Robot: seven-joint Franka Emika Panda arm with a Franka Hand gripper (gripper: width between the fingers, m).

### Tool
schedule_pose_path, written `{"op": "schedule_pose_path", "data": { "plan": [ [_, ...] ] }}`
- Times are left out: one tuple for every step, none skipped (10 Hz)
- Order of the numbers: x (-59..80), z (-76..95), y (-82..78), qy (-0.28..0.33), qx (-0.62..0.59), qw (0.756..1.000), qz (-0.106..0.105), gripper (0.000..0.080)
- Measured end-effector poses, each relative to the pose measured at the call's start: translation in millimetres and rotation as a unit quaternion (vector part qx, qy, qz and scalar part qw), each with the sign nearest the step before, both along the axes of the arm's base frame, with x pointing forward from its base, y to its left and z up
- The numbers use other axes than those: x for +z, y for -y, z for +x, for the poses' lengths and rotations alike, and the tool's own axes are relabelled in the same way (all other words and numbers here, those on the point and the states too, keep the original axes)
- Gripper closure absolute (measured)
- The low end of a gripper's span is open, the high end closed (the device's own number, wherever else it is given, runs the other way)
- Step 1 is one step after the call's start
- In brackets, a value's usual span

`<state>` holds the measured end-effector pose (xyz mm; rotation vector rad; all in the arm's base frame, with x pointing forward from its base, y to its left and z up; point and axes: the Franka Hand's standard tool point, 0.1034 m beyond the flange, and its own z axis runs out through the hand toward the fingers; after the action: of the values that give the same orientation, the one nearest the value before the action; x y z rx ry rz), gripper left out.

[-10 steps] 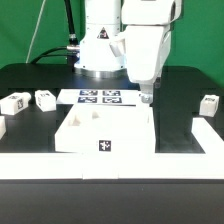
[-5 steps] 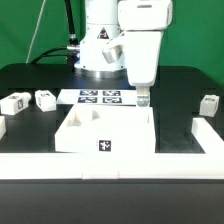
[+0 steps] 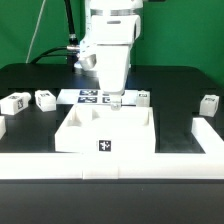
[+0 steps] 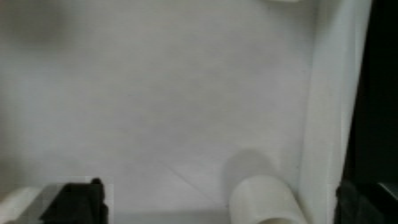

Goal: Assemble one leg

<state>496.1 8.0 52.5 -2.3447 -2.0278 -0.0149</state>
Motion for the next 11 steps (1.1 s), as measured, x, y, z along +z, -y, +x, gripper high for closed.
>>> {"op": "schedule_pose_path", "data": {
  "plan": [
    [-0.4,-0.3,0.3,0.000,0.000,1.000,0.000,0.0150],
    [-1.9,-1.1,0.1,-0.002,0.000,1.000,0.000,0.0150],
    [-7.3,-4.4,-0.1,-0.005,0.000,1.000,0.001,0.0150],
    [-9.7,-7.9,1.2,-0.005,0.000,1.000,0.001,0.0150],
    [-9.5,-8.3,0.7,-0.006,0.000,1.000,0.001,0.0150],
    [-11.7,-10.9,-1.1,-0.008,0.000,1.000,0.002,0.0150],
    [-16.2,-16.1,-4.1,-0.010,0.000,1.000,0.003,0.0150],
    [-20.7,-20.2,-7.1,-0.007,0.000,1.000,0.005,0.0150],
    [-26.8,-26.7,-10.5,-0.011,-0.003,1.000,0.006,0.0150],
    [-34.5,-31.6,-13.7,-0.011,-0.005,1.000,0.009,0.0150],
    [-39.8,-34.6,-14.3,-0.015,-0.005,1.000,0.010,0.0150]
  ]
}}
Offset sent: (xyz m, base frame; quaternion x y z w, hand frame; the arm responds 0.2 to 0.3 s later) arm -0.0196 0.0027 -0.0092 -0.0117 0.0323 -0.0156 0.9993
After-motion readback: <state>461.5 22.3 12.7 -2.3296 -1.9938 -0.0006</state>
